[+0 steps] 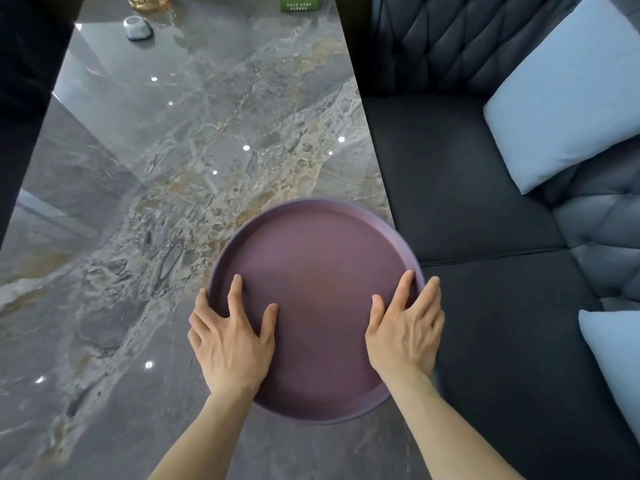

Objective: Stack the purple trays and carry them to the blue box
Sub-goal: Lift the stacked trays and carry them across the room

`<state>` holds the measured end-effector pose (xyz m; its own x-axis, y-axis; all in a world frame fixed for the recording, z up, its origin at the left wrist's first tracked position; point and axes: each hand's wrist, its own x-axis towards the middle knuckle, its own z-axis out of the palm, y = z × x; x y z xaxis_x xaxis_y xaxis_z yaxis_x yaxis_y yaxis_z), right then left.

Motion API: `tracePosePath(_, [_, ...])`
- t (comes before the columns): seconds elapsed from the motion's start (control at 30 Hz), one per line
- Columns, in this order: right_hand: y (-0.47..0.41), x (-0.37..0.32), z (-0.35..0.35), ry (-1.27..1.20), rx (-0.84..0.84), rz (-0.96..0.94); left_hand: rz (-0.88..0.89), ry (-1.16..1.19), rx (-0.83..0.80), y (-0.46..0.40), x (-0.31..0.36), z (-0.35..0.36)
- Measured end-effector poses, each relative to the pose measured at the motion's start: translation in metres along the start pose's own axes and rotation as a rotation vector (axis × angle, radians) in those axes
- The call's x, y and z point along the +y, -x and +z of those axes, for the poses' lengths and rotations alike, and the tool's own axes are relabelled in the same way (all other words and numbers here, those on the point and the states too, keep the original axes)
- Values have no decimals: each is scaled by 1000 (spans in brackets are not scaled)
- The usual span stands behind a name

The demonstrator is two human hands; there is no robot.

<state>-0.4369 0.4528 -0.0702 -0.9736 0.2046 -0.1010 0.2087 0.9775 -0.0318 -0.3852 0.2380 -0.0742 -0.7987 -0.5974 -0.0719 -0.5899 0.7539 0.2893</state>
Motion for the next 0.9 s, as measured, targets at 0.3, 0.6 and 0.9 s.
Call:
tracePosePath(0.3, [17, -18, 10, -51, -59, -438, 430, -83, -115, 9, 7, 6])
tracePosePath(0.6, [14, -18, 10, -23, -101, -435, 404, -108, -153, 8, 6, 10])
tracePosePath(0.9, [-13, 4, -27, -190, -41, -211, 318, -39, -52, -10, 6, -30])
